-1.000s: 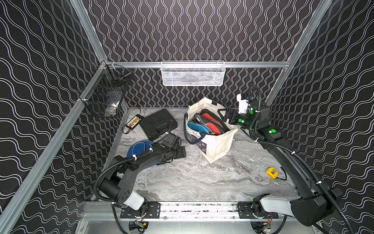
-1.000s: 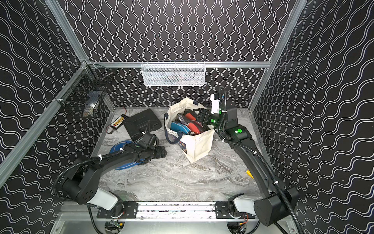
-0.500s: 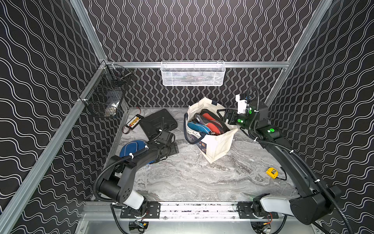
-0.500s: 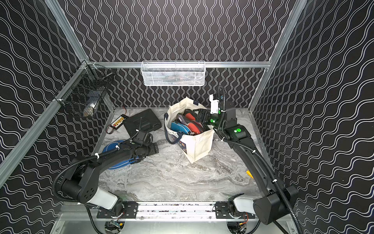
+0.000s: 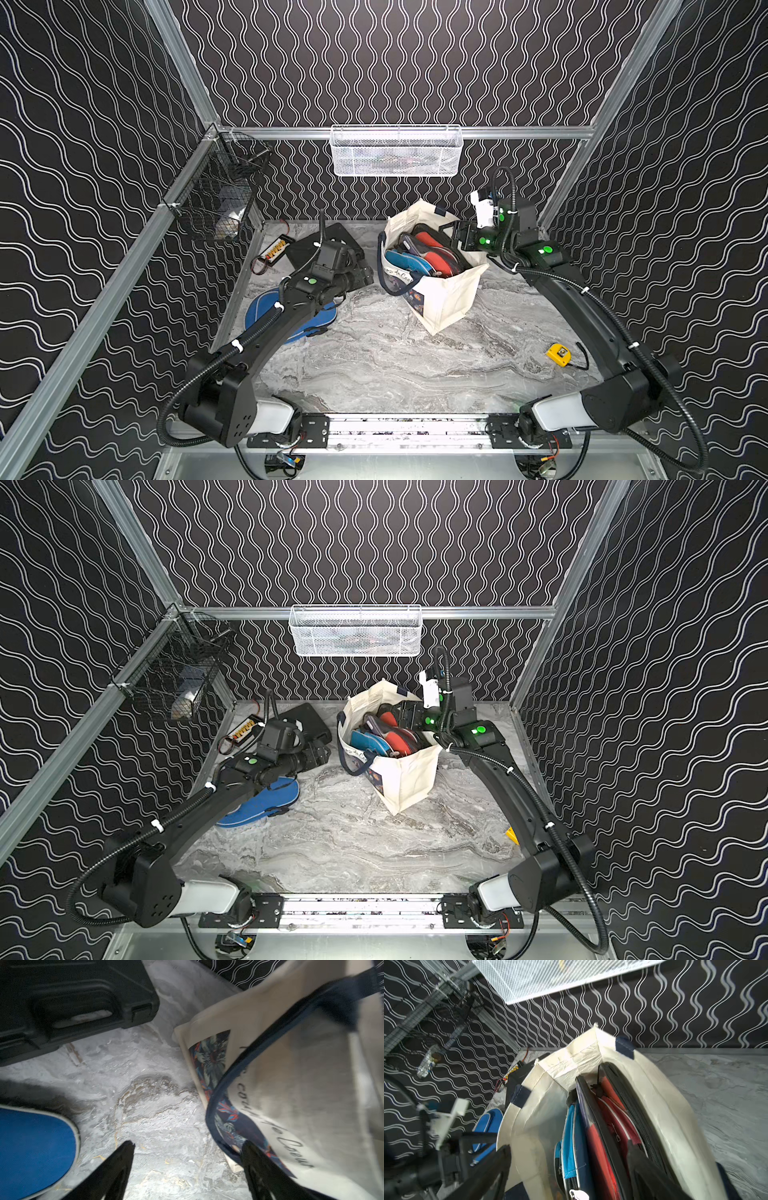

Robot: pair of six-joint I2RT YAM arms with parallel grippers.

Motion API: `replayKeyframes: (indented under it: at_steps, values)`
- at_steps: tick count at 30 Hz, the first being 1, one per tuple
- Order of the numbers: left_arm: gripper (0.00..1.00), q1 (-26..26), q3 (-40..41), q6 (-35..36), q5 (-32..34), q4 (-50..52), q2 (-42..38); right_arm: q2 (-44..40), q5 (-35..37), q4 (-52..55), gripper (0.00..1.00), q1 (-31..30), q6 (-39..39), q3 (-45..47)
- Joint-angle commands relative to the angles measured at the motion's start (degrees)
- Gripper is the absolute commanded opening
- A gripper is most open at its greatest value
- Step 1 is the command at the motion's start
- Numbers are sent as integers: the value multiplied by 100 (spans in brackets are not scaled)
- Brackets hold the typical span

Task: Remove the ping pong set from the canvas bag
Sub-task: Place the ping pong set at the center of the board, then pick up the canvas bag from the center of the board.

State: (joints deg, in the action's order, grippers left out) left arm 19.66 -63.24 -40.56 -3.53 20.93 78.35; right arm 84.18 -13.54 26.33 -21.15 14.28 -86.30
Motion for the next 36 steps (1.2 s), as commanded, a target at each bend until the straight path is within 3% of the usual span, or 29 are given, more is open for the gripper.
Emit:
replayKeyframes:
  at_steps: [1, 11, 17, 20, 21, 22, 24, 25, 36]
  values:
    - [84, 101, -276, -179, -218, 47, -72, 186, -155, 367, 87, -37, -249, -164]
    - [84, 529, -868, -310, -197, -207, 306, 846, 209, 582, 86, -178, -443, -420]
    - [83, 583, -1041, -248, -274, -253, 914, 1040, 528, 555, 85, -179, -434, -519]
    - [78, 592, -1041, -208, -290, -355, 1206, 940, 894, 509, 85, -179, -456, -493]
    - [74, 596, -1056, -205, -306, -391, 1287, 878, 1078, 499, 85, -179, -486, -480]
    - [61, 606, -1074, -190, -294, -420, 1375, 812, 1254, 460, 85, -179, -525, -447]
    - [18, 609, -1102, -193, -264, -463, 1478, 709, 1529, 422, 85, -179, -602, -437]
    - [3, 619, -1131, -180, -247, -500, 1526, 688, 1616, 447, 86, -182, -640, -461]
    - [0, 609, -2624, 971, -85, 389, 2131, 619, 1952, 190, 87, -149, -538, -182]
